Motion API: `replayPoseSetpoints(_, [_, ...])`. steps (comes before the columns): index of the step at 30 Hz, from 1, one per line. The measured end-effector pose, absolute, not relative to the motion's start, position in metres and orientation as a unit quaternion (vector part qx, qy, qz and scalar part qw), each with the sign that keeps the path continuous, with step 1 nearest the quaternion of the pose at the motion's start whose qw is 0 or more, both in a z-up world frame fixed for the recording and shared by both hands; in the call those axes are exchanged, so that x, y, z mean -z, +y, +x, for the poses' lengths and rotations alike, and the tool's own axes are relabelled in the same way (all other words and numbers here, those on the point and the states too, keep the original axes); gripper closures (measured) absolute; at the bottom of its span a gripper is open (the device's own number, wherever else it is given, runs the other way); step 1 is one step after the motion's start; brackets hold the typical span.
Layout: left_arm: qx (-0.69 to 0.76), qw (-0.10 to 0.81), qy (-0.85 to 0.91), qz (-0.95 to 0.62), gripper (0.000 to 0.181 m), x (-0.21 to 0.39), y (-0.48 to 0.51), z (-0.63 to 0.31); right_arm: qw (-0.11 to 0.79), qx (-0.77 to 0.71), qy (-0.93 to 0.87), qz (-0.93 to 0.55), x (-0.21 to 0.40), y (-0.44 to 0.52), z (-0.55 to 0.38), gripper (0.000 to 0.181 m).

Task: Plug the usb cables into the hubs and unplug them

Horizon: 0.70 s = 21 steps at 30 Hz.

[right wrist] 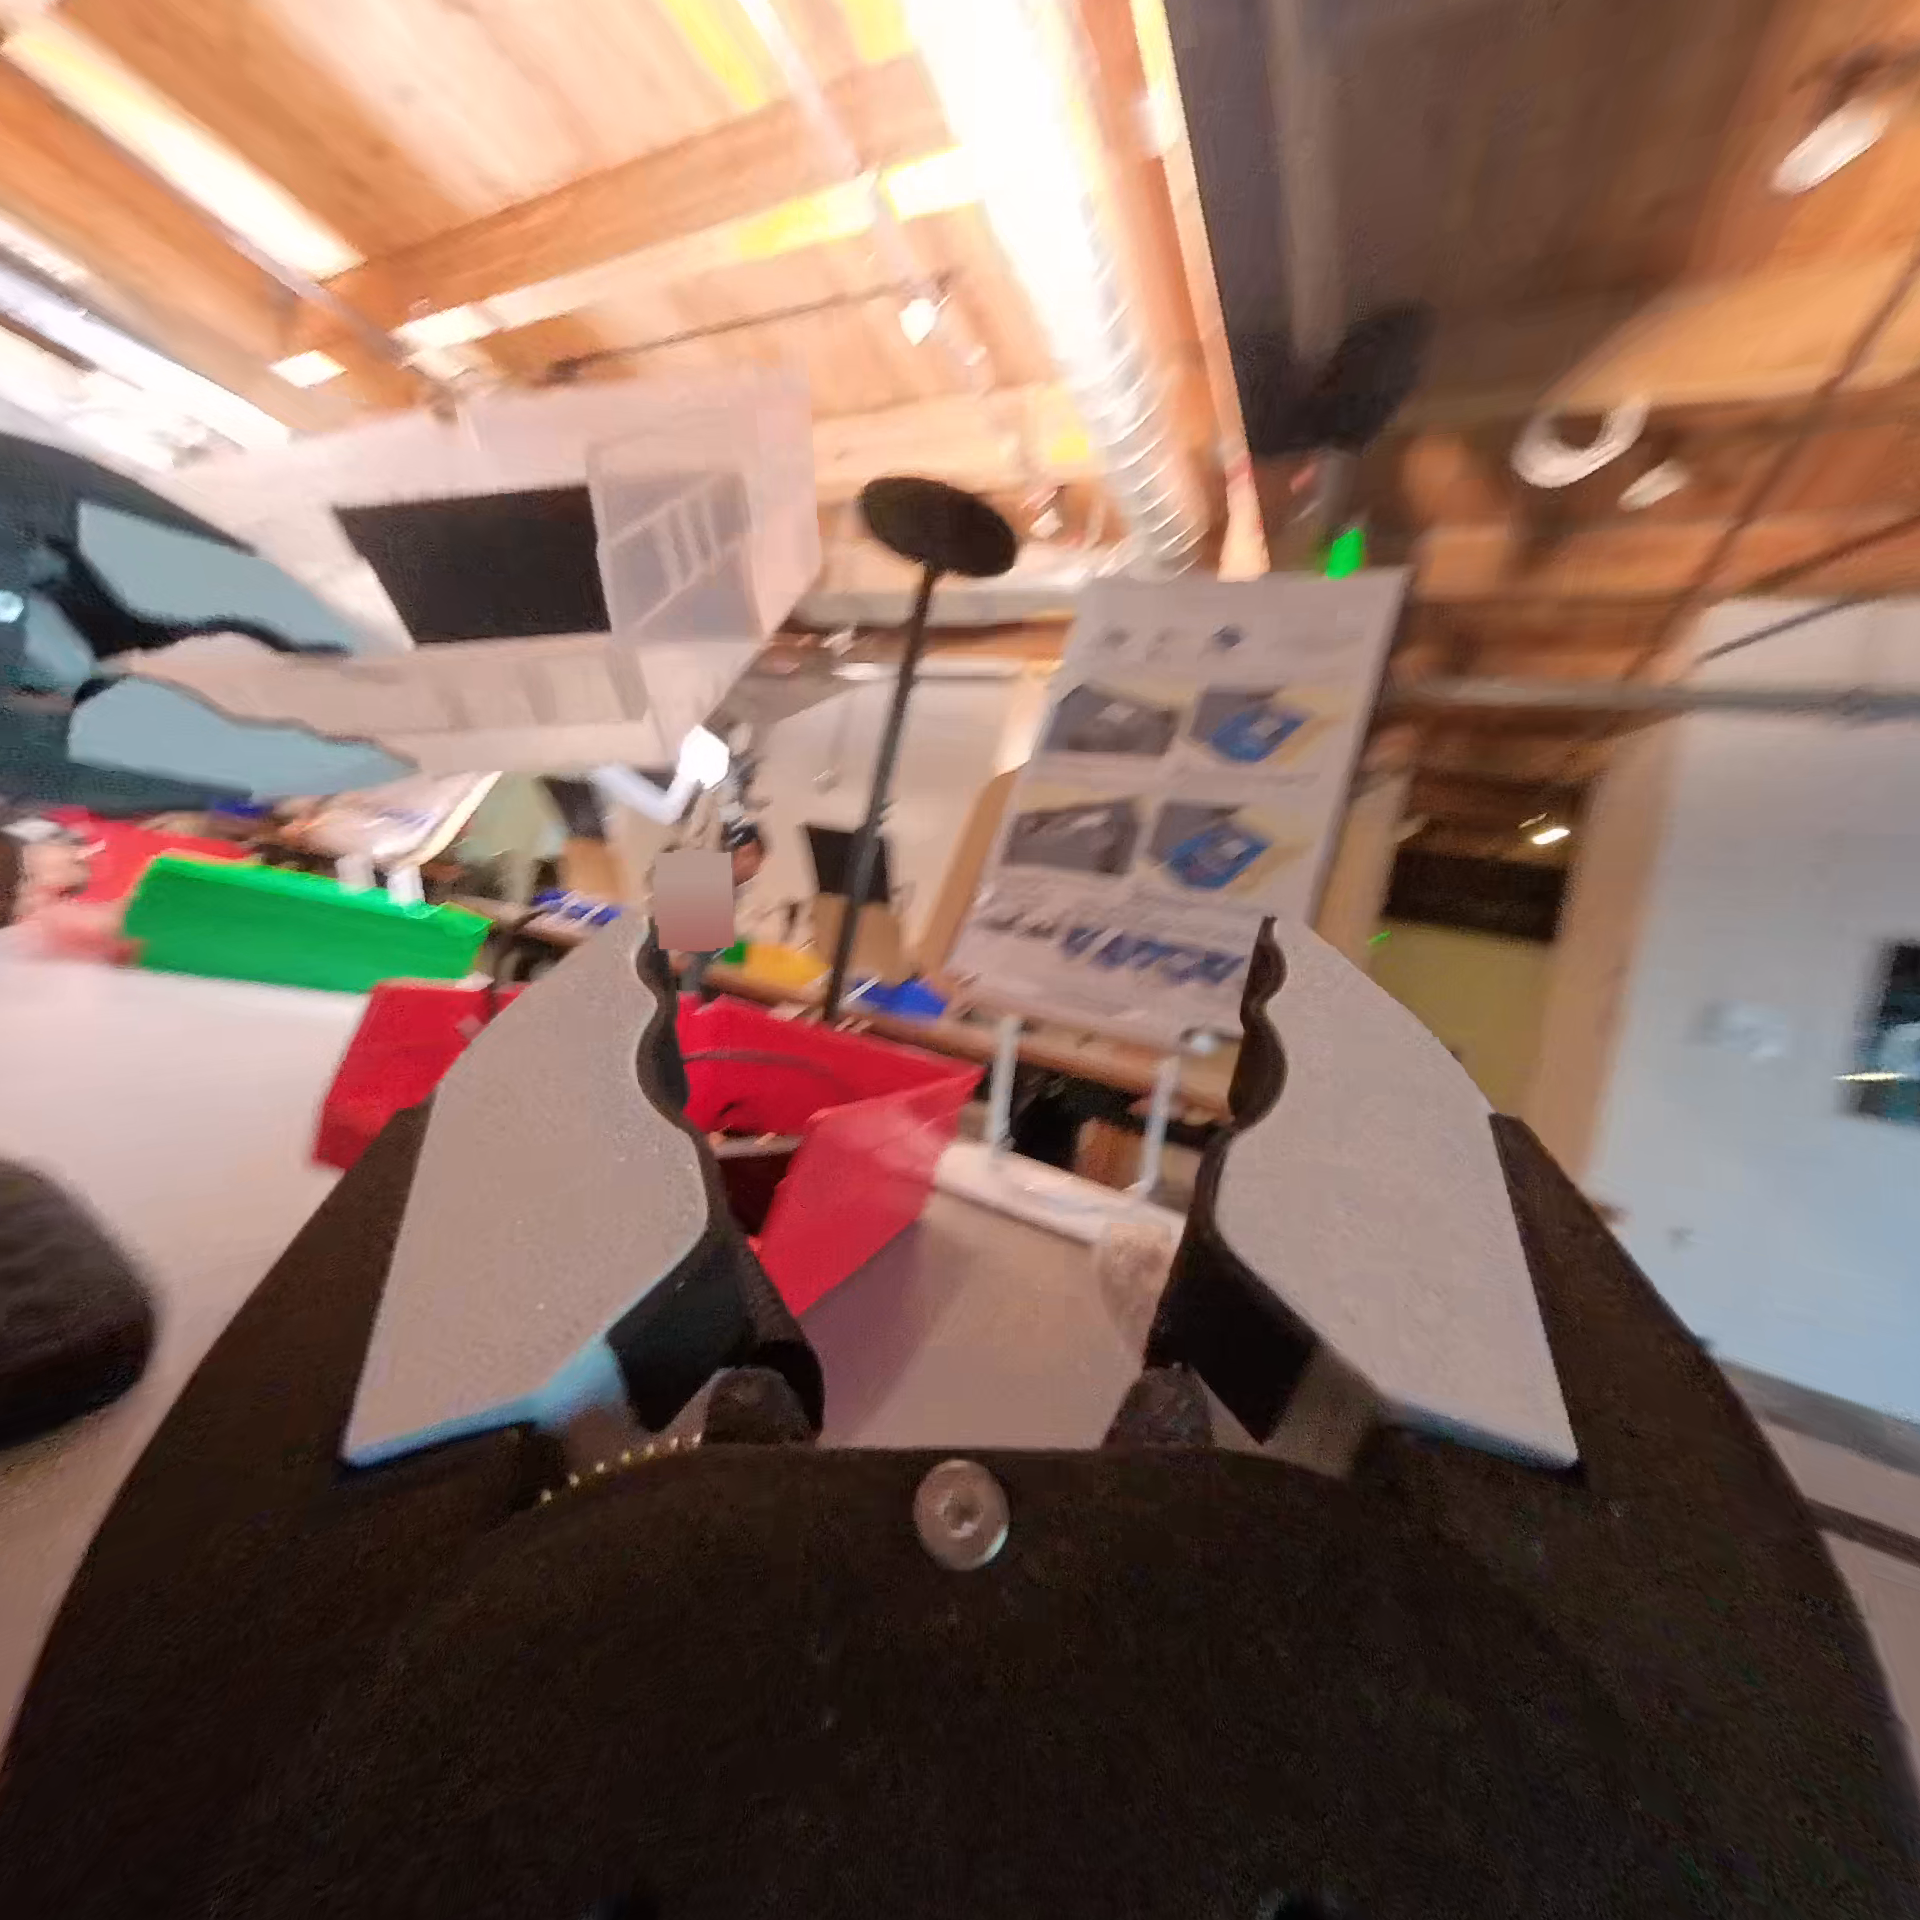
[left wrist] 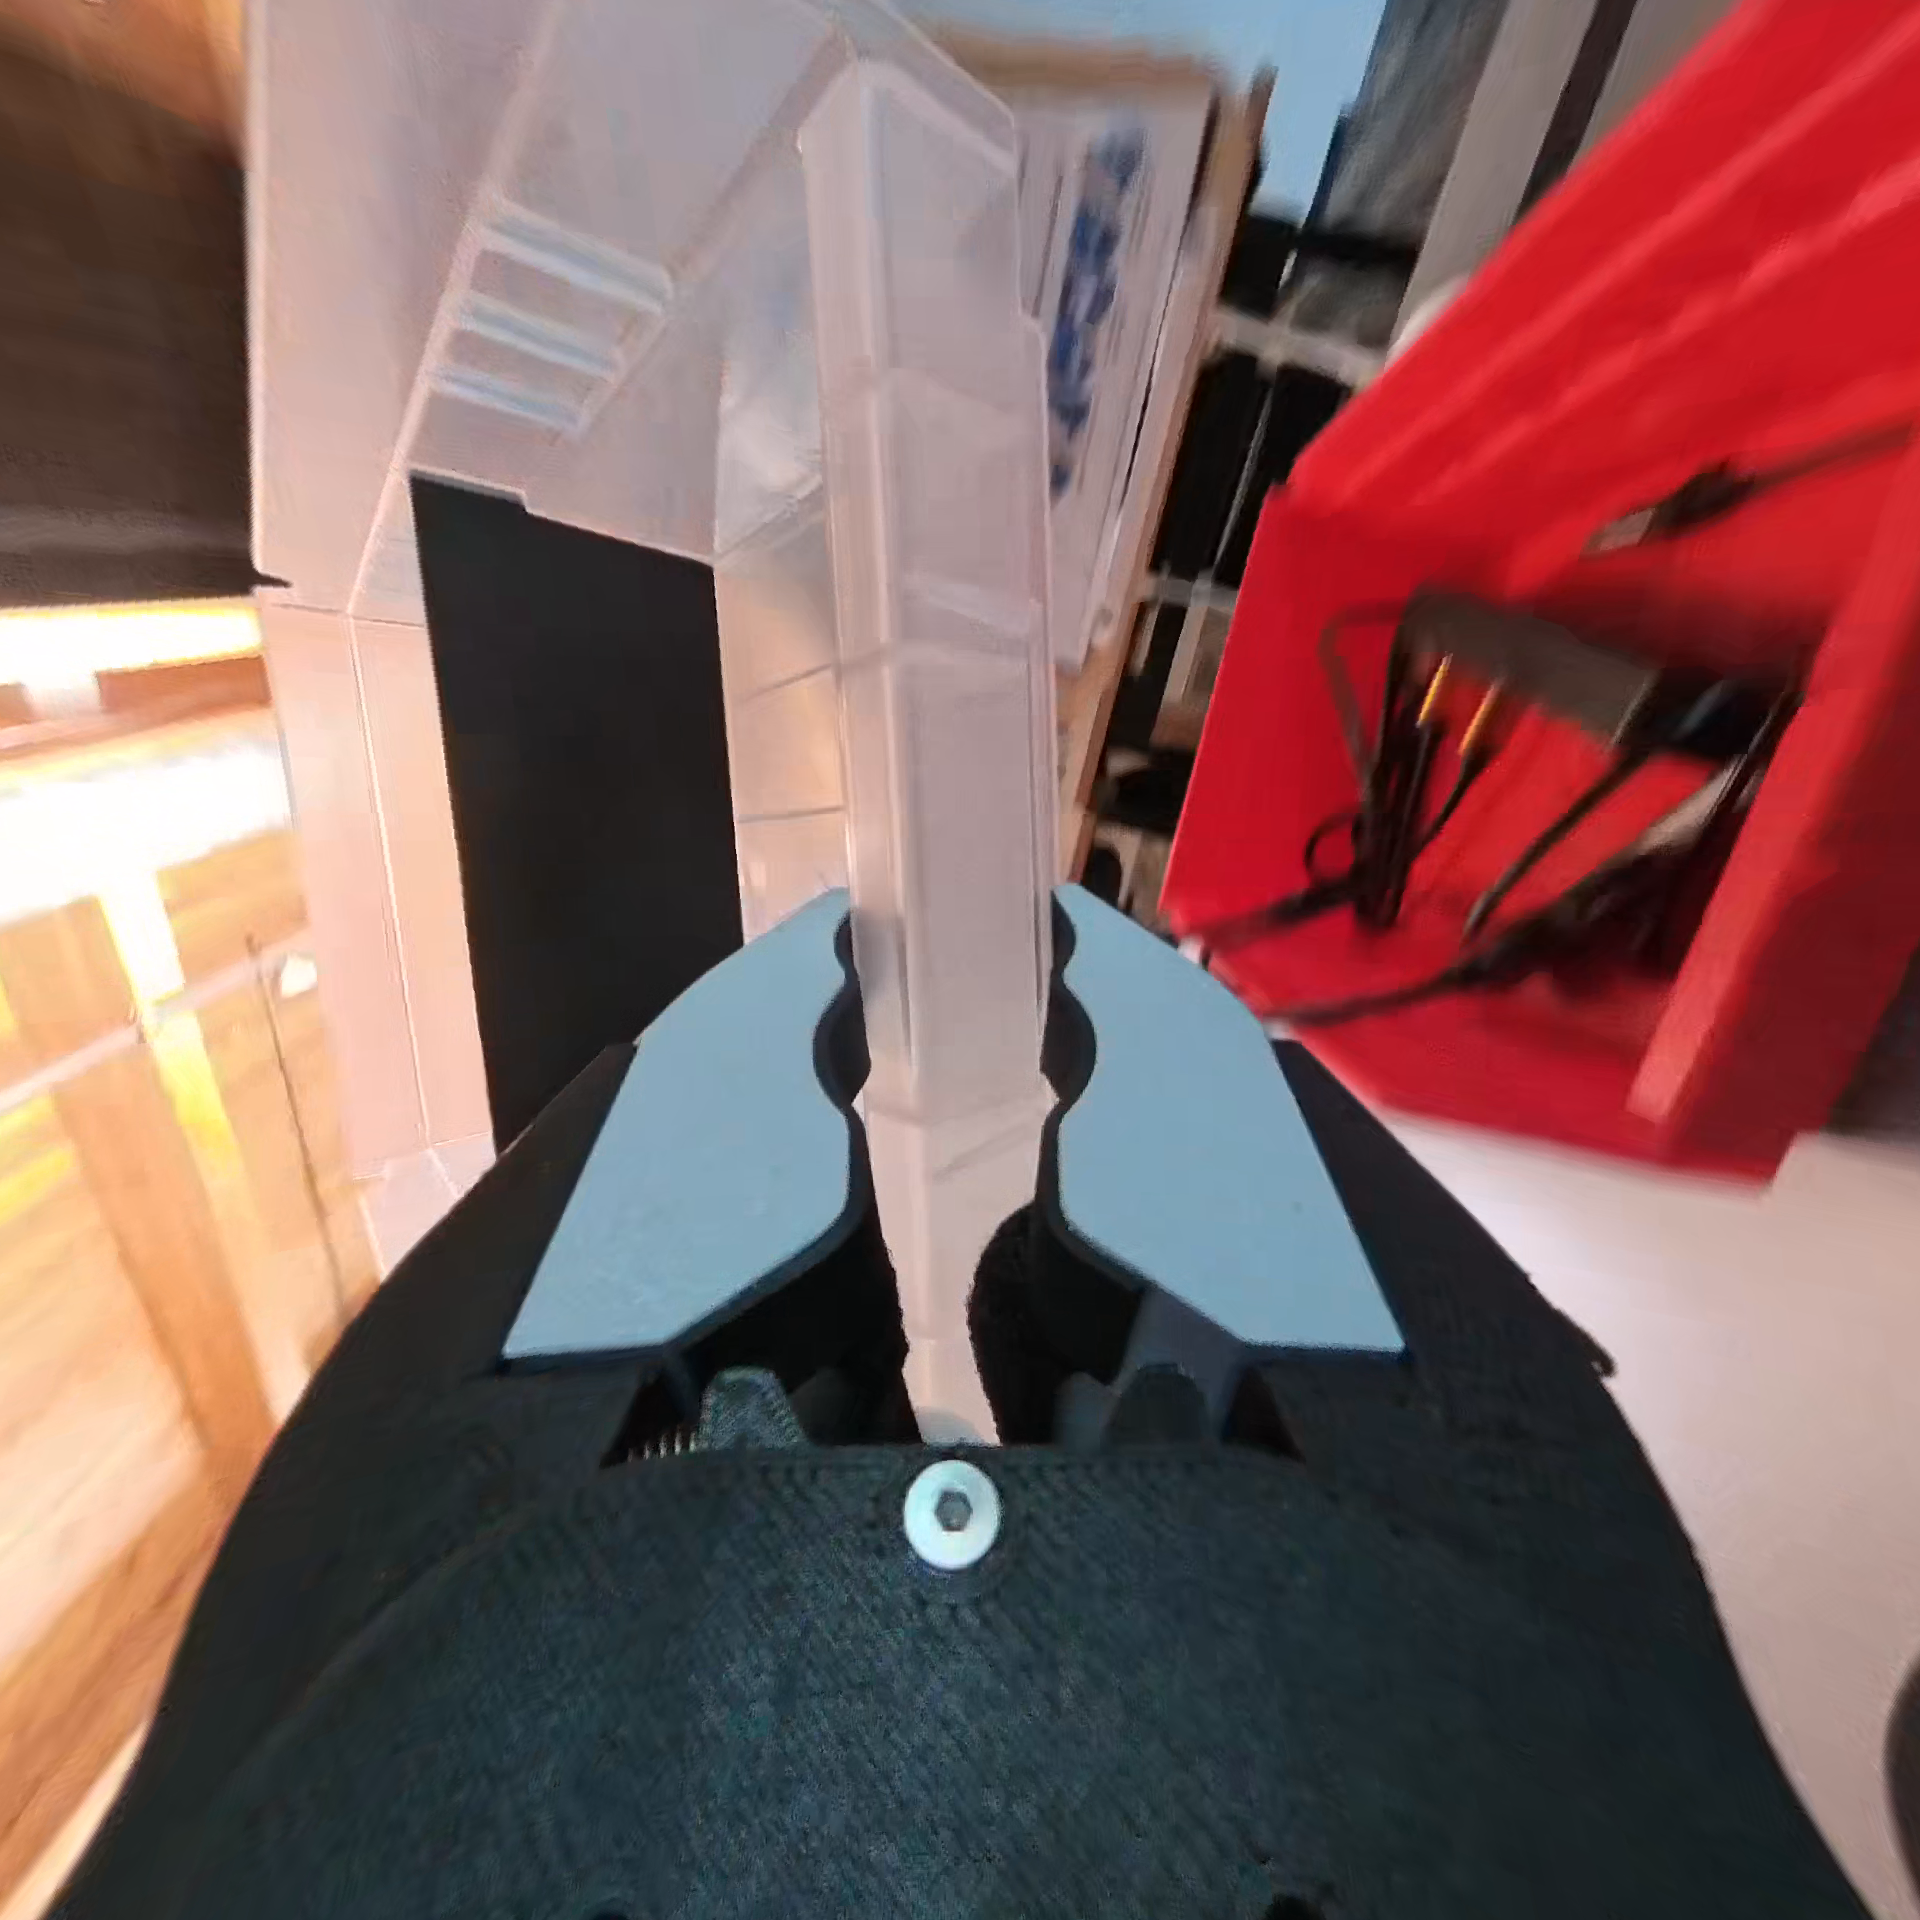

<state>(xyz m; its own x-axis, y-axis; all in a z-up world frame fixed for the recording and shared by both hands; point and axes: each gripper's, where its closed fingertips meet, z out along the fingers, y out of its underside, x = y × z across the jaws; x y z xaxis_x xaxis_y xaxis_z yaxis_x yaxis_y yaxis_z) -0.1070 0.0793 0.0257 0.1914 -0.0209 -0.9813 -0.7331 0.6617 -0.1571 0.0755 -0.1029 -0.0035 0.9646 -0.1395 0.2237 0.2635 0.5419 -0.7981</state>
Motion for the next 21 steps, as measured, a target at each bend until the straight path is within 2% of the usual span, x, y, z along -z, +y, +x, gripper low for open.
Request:
replayPoseSetpoints(4, [-0.167, 0.677, 0.664, -0.27, 0.15, -0.009, 0.032, -0.017, 0.905, 0.133, 0.017, -0.404, -0.011, -0.134, 0.102, 0.081])
replayPoseSetpoints(11, [-0.07, 0.573, 0.792, -0.198, 0.151, 0.057, -0.04, 0.108, 0.931, 0.116, 0.111, -0.328, -0.018, -0.171, 0.133, 0.078])
replayPoseSetpoints(16, [-0.009, 0.473, 0.856, -0.209, 0.15, 0.117, -0.067, 0.153, 0.931, 0.109, 0.14, -0.318, -0.015, -0.178, 0.144, 0.08])
replayPoseSetpoints(19, [0.007, 0.447, 0.859, -0.248, 0.149, 0.143, -0.061, 0.167, 0.931, 0.092, 0.165, -0.312, -0.011, -0.181, 0.153, 0.082])
replayPoseSetpoints(21, [-0.019, 0.468, 0.848, -0.25, 0.147, 0.149, -0.051, 0.172, 0.931, 0.086, 0.175, -0.31, -0.01, -0.182, 0.157, 0.082])
